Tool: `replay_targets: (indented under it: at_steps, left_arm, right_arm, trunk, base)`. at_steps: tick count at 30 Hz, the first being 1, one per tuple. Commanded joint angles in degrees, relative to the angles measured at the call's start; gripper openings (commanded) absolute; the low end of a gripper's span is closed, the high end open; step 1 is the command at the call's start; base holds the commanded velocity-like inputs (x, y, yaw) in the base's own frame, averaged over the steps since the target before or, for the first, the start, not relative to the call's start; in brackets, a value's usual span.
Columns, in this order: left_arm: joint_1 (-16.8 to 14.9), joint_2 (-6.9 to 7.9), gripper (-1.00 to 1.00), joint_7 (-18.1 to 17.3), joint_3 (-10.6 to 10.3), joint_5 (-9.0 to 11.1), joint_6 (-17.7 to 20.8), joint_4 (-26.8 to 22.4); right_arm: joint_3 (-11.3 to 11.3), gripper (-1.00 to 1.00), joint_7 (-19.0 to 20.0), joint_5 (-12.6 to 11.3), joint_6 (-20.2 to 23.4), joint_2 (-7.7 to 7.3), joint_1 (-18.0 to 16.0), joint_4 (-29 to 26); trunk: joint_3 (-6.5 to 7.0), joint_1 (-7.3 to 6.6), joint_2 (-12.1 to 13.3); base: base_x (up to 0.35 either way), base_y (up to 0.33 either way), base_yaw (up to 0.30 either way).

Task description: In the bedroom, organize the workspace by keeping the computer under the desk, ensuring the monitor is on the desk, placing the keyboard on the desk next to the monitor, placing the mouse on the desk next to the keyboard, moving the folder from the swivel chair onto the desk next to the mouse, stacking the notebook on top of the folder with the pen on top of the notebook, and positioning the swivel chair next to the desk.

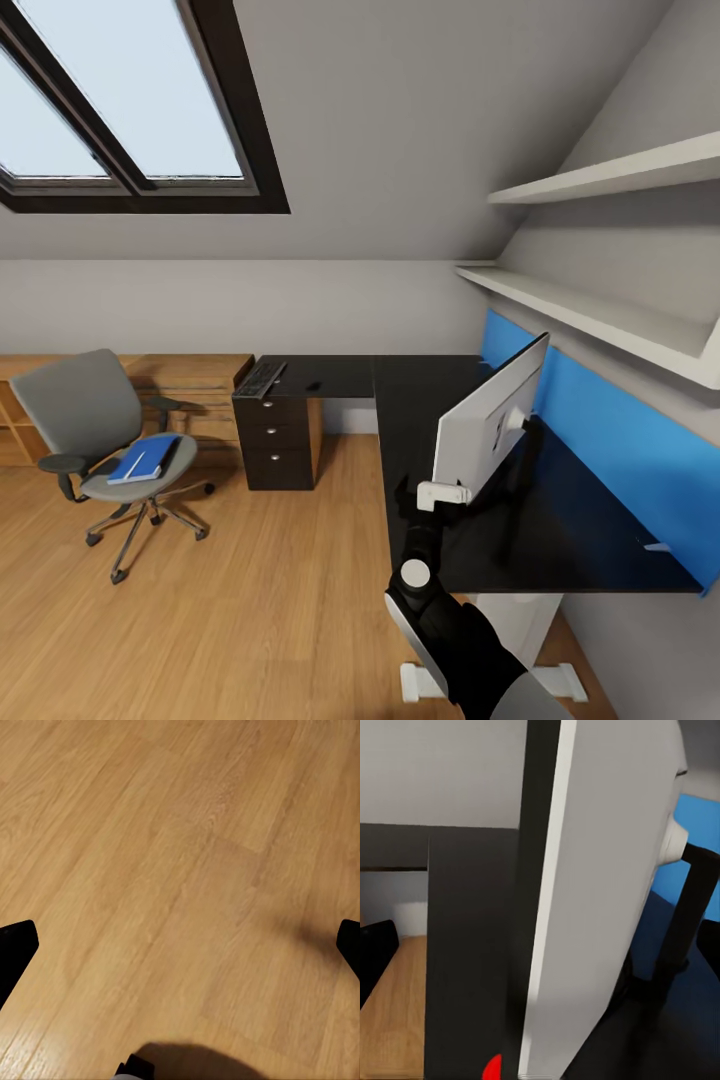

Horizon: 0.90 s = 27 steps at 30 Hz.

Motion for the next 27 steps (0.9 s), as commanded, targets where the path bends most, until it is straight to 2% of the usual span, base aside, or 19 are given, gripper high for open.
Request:
replay_targets:
  at_steps: [1, 15, 27]
  left_arm:
    - [-0.1, 0.0, 1.0, -0.4, 0.1, 0.4, -0.1, 0.1]
    - [-0.1, 0.0, 1.0, -0.4, 0.1, 0.4, -0.1, 0.1]
    - [-0.1, 0.0, 1.0, -0.4, 0.1, 0.4, -0.1, 0.1]
  right_arm:
    - [0.2, 1.0, -0.3, -0.5, -0.2, -0.04, -0.1, 0.3]
    - [0.1, 1.0, -0.3, -0.3, -2.4, -0.09, -0.1, 1.6]
    - [0.1, 1.0, -0.3, -0.6, -2.8, -1.07, -0.1, 2.2]
  trunk:
    - [-0.13, 0.03, -0.1]
    - [-0.13, 0.03, -0.1]
    - [-0.13, 0.03, -0.1]
  base:
    - [0.017, 0.0, 0.0]
    - [0.005, 0.0, 0.0]
    - [0.03, 0.0, 0.0]
